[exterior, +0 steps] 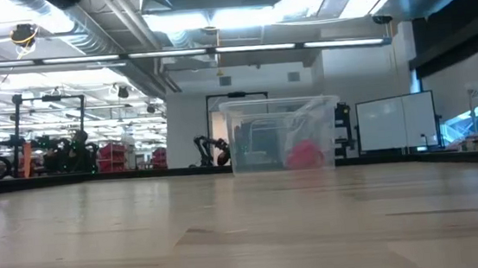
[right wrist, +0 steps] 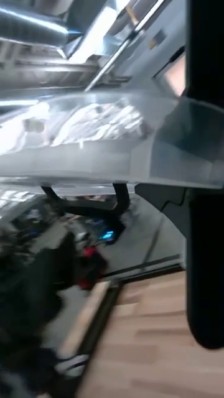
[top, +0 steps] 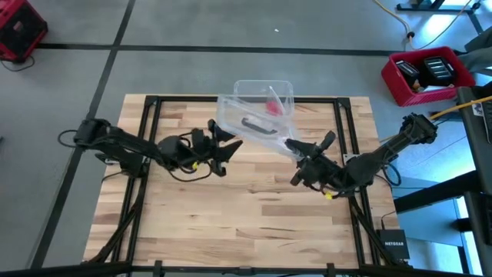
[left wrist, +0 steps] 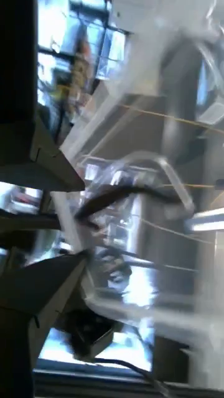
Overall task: Roll bandage
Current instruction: Close the transparent bin
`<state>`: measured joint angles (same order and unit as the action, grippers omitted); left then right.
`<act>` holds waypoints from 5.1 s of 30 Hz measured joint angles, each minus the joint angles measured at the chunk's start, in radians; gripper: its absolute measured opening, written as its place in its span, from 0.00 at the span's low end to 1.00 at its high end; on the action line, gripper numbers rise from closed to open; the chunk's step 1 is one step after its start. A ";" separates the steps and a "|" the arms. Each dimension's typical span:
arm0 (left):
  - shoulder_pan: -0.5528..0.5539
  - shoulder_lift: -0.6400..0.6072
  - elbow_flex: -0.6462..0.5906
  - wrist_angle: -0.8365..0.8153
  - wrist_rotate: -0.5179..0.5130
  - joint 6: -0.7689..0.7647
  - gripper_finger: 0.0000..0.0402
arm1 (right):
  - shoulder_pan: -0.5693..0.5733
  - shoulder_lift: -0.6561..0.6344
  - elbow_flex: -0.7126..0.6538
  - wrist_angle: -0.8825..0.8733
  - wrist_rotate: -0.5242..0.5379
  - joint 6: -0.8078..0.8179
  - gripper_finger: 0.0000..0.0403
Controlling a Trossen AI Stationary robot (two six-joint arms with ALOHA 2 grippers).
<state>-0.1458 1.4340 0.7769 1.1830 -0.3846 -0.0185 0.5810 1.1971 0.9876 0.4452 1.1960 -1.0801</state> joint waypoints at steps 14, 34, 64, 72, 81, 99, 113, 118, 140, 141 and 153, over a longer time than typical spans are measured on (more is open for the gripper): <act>0.077 0.147 0.116 0.136 0.151 -0.054 0.42 | -0.051 0.031 0.001 0.075 -0.108 -0.046 0.07; 0.071 0.145 0.132 0.147 0.225 0.000 0.42 | -0.051 0.031 0.001 0.031 -0.155 -0.001 0.07; 0.070 0.096 0.159 0.045 0.134 0.058 0.05 | 0.027 -0.011 0.000 0.018 0.063 0.134 0.27; 0.101 -0.070 0.165 -0.265 0.016 0.136 0.05 | 0.214 -0.050 0.000 -0.025 0.244 0.168 0.37; 0.221 -0.148 0.497 -1.193 -0.050 0.071 0.05 | 0.323 -0.143 0.000 -0.592 0.143 0.767 0.38; 0.565 0.186 1.135 -2.068 0.106 0.211 0.05 | -0.106 -0.247 -0.180 -1.307 -0.050 1.570 0.38; 0.621 0.469 1.521 -2.475 0.202 0.529 0.05 | -0.474 -0.276 -0.539 -0.714 -0.539 1.260 0.38; 0.647 0.488 1.523 -2.415 0.200 0.575 0.05 | -0.492 -0.276 -0.616 -0.598 -0.610 1.259 0.38; 0.652 0.569 1.521 -2.367 0.249 0.623 0.05 | -0.800 -0.275 -0.649 -0.396 -0.604 1.206 0.38; 0.651 0.569 1.521 -2.368 0.248 0.623 0.05 | -0.855 -0.275 -0.640 -0.394 -0.657 1.173 0.38; 0.650 0.570 1.521 -2.327 0.297 0.624 0.05 | -1.347 -0.077 -0.616 -0.067 -1.148 0.754 0.38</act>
<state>0.5037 2.0041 2.2982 -1.1441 -0.0872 0.6053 -0.7662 1.1200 0.3719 0.3778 0.0483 -0.3259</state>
